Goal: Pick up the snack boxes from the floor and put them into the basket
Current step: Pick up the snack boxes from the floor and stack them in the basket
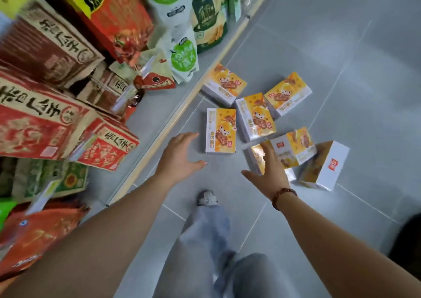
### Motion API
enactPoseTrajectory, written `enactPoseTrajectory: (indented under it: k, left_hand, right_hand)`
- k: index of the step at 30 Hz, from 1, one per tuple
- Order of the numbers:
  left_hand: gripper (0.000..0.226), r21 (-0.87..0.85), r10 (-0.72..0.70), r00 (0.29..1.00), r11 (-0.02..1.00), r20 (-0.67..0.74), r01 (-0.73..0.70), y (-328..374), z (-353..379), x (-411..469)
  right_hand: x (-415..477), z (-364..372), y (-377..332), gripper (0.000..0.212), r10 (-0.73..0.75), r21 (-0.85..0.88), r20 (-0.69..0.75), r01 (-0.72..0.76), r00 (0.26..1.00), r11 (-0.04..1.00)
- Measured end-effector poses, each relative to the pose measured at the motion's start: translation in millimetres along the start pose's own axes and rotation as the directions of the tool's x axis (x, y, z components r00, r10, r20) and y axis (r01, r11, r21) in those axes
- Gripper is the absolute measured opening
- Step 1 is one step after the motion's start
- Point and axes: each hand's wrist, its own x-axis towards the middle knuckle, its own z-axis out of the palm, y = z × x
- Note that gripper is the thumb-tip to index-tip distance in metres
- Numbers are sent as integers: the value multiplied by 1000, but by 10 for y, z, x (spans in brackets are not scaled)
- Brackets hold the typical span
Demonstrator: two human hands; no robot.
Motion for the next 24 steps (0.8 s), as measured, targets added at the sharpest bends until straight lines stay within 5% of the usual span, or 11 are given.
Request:
enactPoseTrajectory:
  k: [19, 24]
  left_hand:
    - [88, 189, -43, 974, 982, 222, 0, -606, 1135, 2372]
    - [90, 245, 5, 939, 965, 344, -95, -884, 1574, 3025]
  right_hand:
    - [2039, 882, 703, 92, 174, 35, 262, -189, 949, 981]
    - [2529, 1367, 889, 93, 213, 47, 269, -234, 939, 971]
